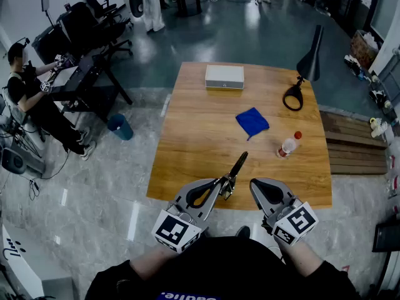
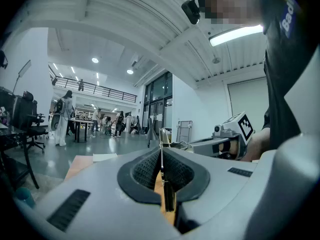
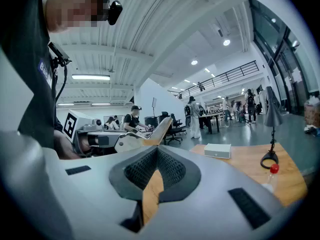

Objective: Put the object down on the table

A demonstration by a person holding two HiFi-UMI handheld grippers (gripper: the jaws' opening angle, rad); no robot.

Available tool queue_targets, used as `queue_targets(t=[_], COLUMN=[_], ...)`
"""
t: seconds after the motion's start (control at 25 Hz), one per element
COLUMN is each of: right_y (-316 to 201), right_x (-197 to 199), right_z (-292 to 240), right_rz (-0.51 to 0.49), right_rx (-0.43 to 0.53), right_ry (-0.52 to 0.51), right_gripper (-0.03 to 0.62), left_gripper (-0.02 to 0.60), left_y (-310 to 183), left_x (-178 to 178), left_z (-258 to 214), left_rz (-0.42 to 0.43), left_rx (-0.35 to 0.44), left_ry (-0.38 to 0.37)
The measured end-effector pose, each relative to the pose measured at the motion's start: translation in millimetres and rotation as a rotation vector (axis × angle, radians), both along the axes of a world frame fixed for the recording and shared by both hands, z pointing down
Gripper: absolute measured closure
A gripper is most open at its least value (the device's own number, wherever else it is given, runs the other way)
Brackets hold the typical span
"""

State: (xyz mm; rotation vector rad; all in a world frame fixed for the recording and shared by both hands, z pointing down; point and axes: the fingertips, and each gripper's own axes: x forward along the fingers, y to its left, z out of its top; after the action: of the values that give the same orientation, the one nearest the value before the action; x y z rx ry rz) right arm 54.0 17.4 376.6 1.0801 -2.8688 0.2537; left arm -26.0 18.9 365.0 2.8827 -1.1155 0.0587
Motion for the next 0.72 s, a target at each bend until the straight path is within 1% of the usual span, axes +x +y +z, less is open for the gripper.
queue_targets(t=[0.12, 0.32, 0.48, 0.72], right_y=[-1, -1, -1, -5], right_x=[0, -1, -1, 17], right_z=[0, 1, -1, 5], right_rz=[0.000, -0.002, -0.029, -0.065], right_rx=[-0.002, -0.003, 0.008, -0.015], right_ry=[0.001, -0.008, -0.013, -0.029], right_gripper=[0.591, 0.591, 0.589, 0.589], left_gripper=[0.569, 0.569, 0.569, 0.569], left_y=[-1, -2, -5, -13], left_x=[-1, -1, 4, 20], left_z=[1, 4, 8, 13], left_rz=[-0.015, -0.009, -0.014, -0.049], left_rx=[-0.011, -0.016, -0.029, -0.039], left_ry=[-0.001, 0.002, 0.000, -0.019])
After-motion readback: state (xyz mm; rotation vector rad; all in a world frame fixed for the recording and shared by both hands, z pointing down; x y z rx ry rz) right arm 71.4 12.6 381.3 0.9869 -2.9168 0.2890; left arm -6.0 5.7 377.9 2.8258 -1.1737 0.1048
